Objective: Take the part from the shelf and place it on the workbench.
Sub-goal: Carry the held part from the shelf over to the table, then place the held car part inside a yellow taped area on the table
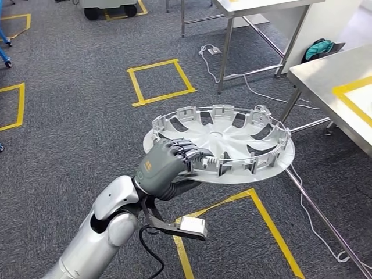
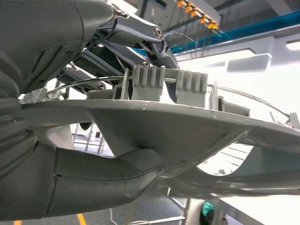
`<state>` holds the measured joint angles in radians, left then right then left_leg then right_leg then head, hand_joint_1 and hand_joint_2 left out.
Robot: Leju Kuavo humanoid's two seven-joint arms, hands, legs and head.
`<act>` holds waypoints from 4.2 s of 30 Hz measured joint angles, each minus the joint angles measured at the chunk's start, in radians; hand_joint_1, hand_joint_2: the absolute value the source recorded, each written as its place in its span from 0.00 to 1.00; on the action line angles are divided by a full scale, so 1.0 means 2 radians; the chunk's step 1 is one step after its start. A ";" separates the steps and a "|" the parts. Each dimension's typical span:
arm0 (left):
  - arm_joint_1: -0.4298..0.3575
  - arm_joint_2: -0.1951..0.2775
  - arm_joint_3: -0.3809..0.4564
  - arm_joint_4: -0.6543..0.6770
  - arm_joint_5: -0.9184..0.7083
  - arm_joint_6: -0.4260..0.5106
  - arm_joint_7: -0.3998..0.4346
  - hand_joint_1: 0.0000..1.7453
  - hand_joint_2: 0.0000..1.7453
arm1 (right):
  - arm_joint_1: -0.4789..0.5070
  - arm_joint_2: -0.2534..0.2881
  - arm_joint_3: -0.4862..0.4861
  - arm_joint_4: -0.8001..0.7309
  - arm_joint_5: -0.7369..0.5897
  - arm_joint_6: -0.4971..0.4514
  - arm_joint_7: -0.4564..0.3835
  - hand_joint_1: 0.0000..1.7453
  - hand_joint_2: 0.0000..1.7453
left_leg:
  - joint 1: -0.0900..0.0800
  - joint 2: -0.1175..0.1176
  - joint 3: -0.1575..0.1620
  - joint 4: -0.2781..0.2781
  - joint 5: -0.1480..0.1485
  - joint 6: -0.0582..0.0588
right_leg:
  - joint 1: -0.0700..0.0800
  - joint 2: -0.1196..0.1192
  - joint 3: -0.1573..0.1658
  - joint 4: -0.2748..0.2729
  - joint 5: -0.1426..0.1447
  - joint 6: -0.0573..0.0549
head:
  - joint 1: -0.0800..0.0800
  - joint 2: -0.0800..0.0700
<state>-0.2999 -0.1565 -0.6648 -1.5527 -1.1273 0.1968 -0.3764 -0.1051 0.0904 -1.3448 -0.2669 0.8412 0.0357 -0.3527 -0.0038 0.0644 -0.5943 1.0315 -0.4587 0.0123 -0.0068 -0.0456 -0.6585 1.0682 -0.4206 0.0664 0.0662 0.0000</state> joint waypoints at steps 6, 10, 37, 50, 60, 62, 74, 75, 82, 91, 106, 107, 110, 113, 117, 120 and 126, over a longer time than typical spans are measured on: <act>-0.003 0.000 -0.003 0.000 0.003 -0.001 -0.004 0.81 1.00 | 0.000 0.001 -0.001 0.000 -0.003 -0.001 0.000 0.00 1.00 | 0.002 -0.006 -0.004 0.023 -0.020 -0.015 | 0.000 0.022 0.008 -0.012 0.003 -0.020 | -0.004 0.000; -0.003 0.008 -0.003 0.001 0.024 -0.002 -0.020 0.81 1.00 | -0.001 0.000 -0.003 0.000 -0.011 -0.003 0.000 0.00 1.00 | 0.002 -0.029 -0.060 0.133 -0.063 -0.015 | 0.000 0.044 0.008 -0.013 0.003 -0.025 | -0.007 0.000; -0.011 0.010 0.017 0.017 0.058 -0.013 -0.065 0.81 1.00 | 0.003 0.005 -0.024 0.000 -0.031 -0.006 0.001 0.00 1.00 | 0.001 0.006 0.007 0.002 -0.009 -0.015 | -0.001 0.016 0.006 -0.011 0.003 -0.017 | -0.004 0.000; -0.017 0.004 0.017 0.018 0.071 -0.024 -0.071 0.81 1.00 | 0.006 0.004 -0.024 0.000 -0.032 -0.006 0.000 0.00 1.00 | 0.003 -0.064 -0.004 -0.006 0.009 -0.006 | -0.003 0.088 0.002 -0.015 0.008 -0.012 | -0.009 0.000; -0.018 -0.001 0.016 0.018 0.072 -0.027 -0.071 0.81 1.00 | 0.008 0.002 -0.024 0.000 -0.031 -0.007 0.000 0.00 1.00 | 0.005 -0.010 0.002 -0.011 0.008 0.003 | -0.004 0.019 -0.038 0.071 -0.021 0.005 | -0.003 0.000; -0.018 -0.001 0.016 0.018 0.075 -0.027 -0.071 0.81 1.00 | 0.007 0.002 -0.024 0.000 -0.030 -0.007 0.001 0.00 1.00 | 0.002 -0.003 0.005 -0.010 0.005 -0.002 | -0.002 0.001 -0.003 0.009 0.000 0.004 | -0.002 0.000; -0.024 -0.004 0.014 0.019 0.094 -0.032 -0.070 0.81 1.00 | 0.006 0.001 -0.001 0.000 0.012 -0.017 0.011 0.00 1.00 | 0.002 -0.029 -0.059 0.125 -0.049 -0.015 | -0.003 0.051 0.008 -0.014 0.005 -0.024 | -0.007 0.000; -0.024 -0.004 0.014 0.019 0.094 -0.032 -0.070 0.81 1.00 | 0.006 0.001 0.002 0.000 0.015 -0.018 0.012 0.00 1.00 | 0.002 -0.032 -0.048 0.101 -0.032 -0.014 | -0.003 0.057 0.008 -0.014 0.005 -0.023 | -0.007 0.000; -0.026 -0.012 0.014 0.019 0.095 -0.032 -0.068 0.81 1.00 | 0.011 0.000 0.015 0.000 0.024 -0.019 0.017 0.00 1.00 | 0.006 -0.059 -0.002 -0.005 0.007 -0.004 | -0.005 0.079 -0.003 -0.014 0.009 -0.006 | -0.006 0.000; -0.028 -0.020 0.014 0.025 0.083 -0.020 -0.050 0.81 1.00 | 0.010 -0.001 0.027 0.001 0.035 -0.017 0.017 0.00 1.00 | 0.006 -0.033 0.002 -0.007 0.004 0.003 | -0.004 0.024 -0.031 0.057 -0.014 0.004 | 0.000 0.000; -0.033 -0.028 0.019 0.042 0.076 -0.011 -0.036 0.81 1.00 | 0.010 0.000 0.030 0.001 0.043 -0.016 0.020 0.00 1.00 | 0.002 -0.031 -0.061 0.087 -0.004 -0.014 | -0.003 0.032 0.032 -0.015 -0.017 -0.025 | -0.004 0.000; -0.033 -0.028 0.019 0.042 0.076 -0.010 -0.036 0.81 1.00 | 0.010 0.000 0.030 0.001 0.043 -0.016 0.020 0.00 1.00 | 0.001 -0.032 -0.048 0.053 0.015 -0.011 | -0.002 0.033 0.035 -0.015 -0.020 -0.023 | -0.004 0.000; -0.034 -0.029 0.019 0.043 0.075 -0.008 -0.035 0.81 1.00 | 0.009 0.001 0.031 0.001 0.044 -0.016 0.018 0.00 1.00 | 0.000 -0.032 -0.025 -0.004 0.025 -0.005 | 0.000 0.036 0.038 -0.015 -0.024 -0.014 | -0.004 0.000; -0.034 -0.030 0.020 0.046 0.072 -0.006 -0.032 0.81 1.00 | 0.010 0.001 0.033 0.001 0.045 -0.016 0.018 0.00 1.00 | 0.002 -0.032 -0.018 -0.010 0.020 0.003 | 0.000 0.033 0.038 -0.011 -0.028 -0.006 | -0.003 0.000; -0.035 -0.033 0.023 0.050 0.071 -0.003 -0.029 0.81 1.00 | 0.010 0.001 0.036 0.002 0.049 -0.016 0.018 0.00 1.00 | 0.003 -0.033 -0.009 -0.010 0.014 0.010 | -0.001 0.028 -0.022 0.094 -0.071 -0.001 | -0.002 0.000; -0.035 -0.033 0.026 0.055 0.071 -0.003 -0.027 0.81 1.00 | 0.012 0.001 0.037 0.002 0.051 -0.017 0.018 0.00 1.00 | 0.003 -0.033 0.002 -0.010 0.004 0.009 | -0.002 0.027 -0.050 0.114 -0.058 0.001 | -0.002 0.000; -0.037 -0.036 0.027 0.061 0.070 -0.002 -0.026 0.81 1.00 | 0.011 0.002 0.039 0.003 0.052 -0.017 0.019 0.00 1.00 | 0.000 -0.033 0.021 -0.010 -0.014 -0.004 | -0.001 0.022 -0.005 -0.015 0.006 -0.008 | -0.003 0.000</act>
<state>-0.3745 -0.2283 -0.6103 -1.4299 -0.9876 0.1937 -0.4278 -0.0829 0.0942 -1.2675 -0.2610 0.9446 0.0011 -0.3147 -0.0028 -0.0009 -0.5522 1.0120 -0.4867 0.0038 -0.0089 -0.0010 -0.6680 1.0383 -0.4081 0.0501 0.0610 0.0000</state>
